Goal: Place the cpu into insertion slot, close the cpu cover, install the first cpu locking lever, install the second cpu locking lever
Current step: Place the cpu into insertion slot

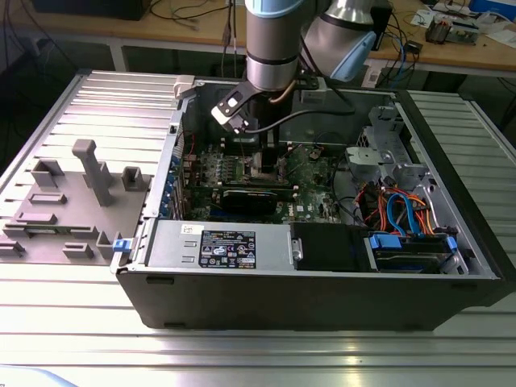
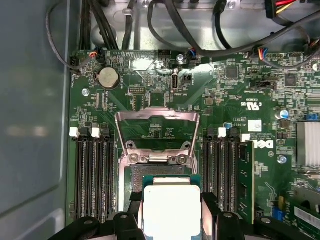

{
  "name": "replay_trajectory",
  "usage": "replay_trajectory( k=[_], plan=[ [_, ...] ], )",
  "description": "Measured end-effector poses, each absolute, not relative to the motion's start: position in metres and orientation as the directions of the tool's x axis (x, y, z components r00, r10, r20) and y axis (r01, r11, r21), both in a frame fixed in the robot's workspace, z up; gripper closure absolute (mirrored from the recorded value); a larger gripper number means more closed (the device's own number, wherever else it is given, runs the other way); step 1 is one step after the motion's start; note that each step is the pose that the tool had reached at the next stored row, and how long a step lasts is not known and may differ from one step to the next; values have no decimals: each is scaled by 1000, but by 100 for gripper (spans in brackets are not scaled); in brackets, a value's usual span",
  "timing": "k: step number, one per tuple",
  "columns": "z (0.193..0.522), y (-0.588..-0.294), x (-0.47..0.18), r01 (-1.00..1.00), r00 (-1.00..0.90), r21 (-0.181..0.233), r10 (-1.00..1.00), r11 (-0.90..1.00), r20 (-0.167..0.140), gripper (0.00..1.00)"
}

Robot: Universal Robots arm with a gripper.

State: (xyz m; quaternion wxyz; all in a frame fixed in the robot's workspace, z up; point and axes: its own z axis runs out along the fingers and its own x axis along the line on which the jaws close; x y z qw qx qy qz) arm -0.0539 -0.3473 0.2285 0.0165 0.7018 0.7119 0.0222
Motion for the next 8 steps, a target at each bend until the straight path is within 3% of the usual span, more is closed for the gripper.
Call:
replay_trajectory(
  k=[8],
  plan=[
    [212,-341,-55,998,-14,55,1000,14,5,46]
  ],
)
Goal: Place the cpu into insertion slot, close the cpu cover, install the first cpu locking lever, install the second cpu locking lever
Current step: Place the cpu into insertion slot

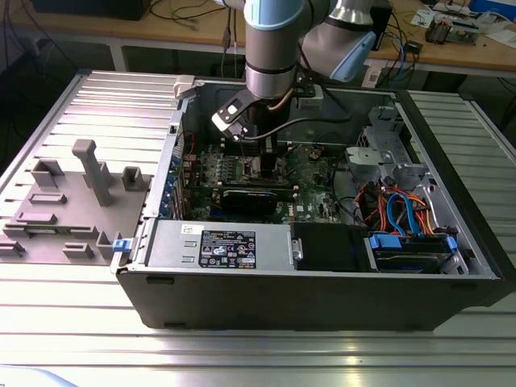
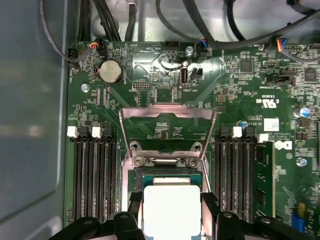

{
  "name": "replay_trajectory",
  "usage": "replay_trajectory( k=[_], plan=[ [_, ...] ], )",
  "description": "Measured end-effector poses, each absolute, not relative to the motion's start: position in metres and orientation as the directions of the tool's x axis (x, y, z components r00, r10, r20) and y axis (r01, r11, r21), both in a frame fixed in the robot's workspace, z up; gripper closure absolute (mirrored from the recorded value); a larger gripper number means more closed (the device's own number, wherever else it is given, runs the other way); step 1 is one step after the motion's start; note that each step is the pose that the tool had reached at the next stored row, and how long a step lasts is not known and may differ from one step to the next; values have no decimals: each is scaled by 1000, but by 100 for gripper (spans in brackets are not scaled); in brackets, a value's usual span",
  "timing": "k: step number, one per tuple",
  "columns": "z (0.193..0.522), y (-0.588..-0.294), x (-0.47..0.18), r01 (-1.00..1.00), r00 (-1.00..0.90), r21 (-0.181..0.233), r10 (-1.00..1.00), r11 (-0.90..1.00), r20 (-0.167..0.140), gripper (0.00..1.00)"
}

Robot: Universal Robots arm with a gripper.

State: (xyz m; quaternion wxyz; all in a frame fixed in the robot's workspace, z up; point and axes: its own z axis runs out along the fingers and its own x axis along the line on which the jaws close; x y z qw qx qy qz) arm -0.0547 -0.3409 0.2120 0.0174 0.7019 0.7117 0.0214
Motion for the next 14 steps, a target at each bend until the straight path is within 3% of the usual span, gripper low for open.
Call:
replay_trajectory(
  k=[14],
  plan=[
    [202,-338,-55,998,1,55,1000,-2,5,46]
  ],
)
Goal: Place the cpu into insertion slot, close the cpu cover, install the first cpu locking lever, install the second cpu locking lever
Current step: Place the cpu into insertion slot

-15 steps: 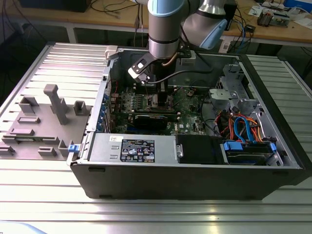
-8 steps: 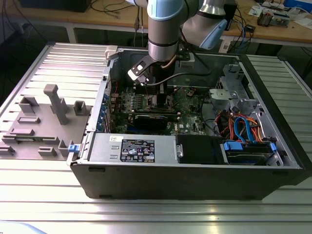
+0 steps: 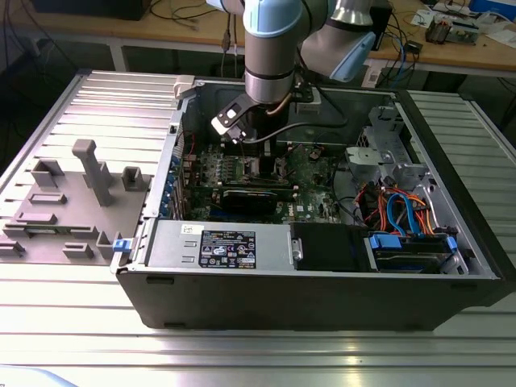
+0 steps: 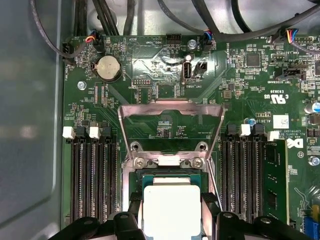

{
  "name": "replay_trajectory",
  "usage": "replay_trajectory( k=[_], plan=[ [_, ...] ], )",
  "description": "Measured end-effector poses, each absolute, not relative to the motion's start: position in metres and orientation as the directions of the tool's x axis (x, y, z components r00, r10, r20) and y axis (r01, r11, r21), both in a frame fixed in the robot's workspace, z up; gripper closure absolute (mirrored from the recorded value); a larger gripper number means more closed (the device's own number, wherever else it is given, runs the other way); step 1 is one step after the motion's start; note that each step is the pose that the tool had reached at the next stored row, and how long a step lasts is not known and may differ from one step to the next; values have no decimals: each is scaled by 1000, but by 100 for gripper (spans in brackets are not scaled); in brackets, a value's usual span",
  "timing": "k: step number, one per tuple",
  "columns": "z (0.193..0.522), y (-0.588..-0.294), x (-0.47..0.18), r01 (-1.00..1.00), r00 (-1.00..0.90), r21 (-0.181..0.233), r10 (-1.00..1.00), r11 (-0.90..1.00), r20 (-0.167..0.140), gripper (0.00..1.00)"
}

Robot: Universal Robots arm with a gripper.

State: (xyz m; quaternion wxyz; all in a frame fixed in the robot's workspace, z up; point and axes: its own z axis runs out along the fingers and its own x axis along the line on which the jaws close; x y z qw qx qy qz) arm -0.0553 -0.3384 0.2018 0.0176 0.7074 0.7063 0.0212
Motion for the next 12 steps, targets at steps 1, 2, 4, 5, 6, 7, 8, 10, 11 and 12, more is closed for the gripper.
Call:
replay_trajectory(
  k=[1,2,4,5,6,7,8,10,11,12],
  plan=[
    [201,-338,-55,998,1,55,1000,-2,5,46],
    [200,-338,-55,998,1,55,1000,-2,5,46],
    [199,-338,-55,998,1,55,1000,-2,5,46],
    [198,-337,-55,998,1,55,1000,-2,5,46],
    [198,-337,-56,999,1,55,1000,-2,5,46],
    [197,-337,-56,999,1,54,1000,-1,4,46],
    [196,-337,-56,999,2,54,1000,-2,4,46],
    [195,-337,-56,998,6,55,1000,-6,5,46],
    [195,-337,-56,998,6,55,1000,-6,5,46],
    [196,-337,-56,998,5,55,1000,-6,5,46]
  ],
)
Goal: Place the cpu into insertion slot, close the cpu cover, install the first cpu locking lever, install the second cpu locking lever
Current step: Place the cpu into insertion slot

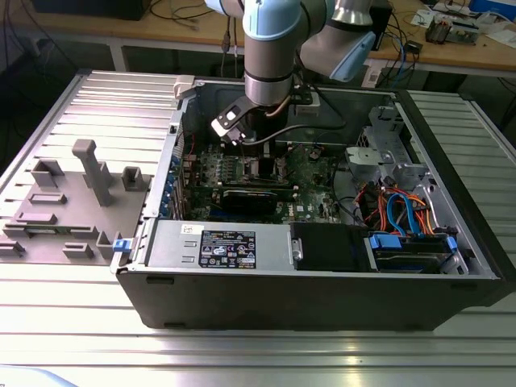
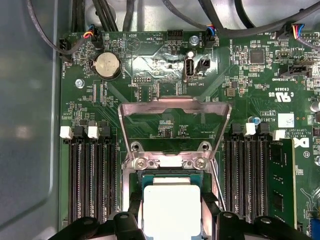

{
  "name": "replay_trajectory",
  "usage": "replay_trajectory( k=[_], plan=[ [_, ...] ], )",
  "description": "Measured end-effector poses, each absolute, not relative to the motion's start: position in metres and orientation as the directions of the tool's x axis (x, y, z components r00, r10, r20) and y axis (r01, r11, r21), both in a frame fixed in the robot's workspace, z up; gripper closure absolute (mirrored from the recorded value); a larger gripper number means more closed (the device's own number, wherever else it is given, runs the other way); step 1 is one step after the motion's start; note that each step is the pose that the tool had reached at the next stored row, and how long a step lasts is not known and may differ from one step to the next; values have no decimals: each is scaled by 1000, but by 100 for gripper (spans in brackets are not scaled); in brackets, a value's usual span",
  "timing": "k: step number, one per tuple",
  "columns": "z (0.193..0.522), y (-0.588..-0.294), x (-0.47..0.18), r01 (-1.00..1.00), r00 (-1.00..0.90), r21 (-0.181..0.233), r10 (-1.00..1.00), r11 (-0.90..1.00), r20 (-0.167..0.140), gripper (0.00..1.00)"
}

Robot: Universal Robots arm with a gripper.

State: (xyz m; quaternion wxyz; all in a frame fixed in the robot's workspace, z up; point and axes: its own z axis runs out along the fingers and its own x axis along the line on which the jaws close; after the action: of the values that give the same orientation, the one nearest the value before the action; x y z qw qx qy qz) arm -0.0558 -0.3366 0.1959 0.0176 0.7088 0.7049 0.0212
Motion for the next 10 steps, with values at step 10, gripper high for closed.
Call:
replay_trajectory(
  k=[10],
  plan=[
    [198,-337,-56,998,16,55,1000,-16,5,46]
  ],
)
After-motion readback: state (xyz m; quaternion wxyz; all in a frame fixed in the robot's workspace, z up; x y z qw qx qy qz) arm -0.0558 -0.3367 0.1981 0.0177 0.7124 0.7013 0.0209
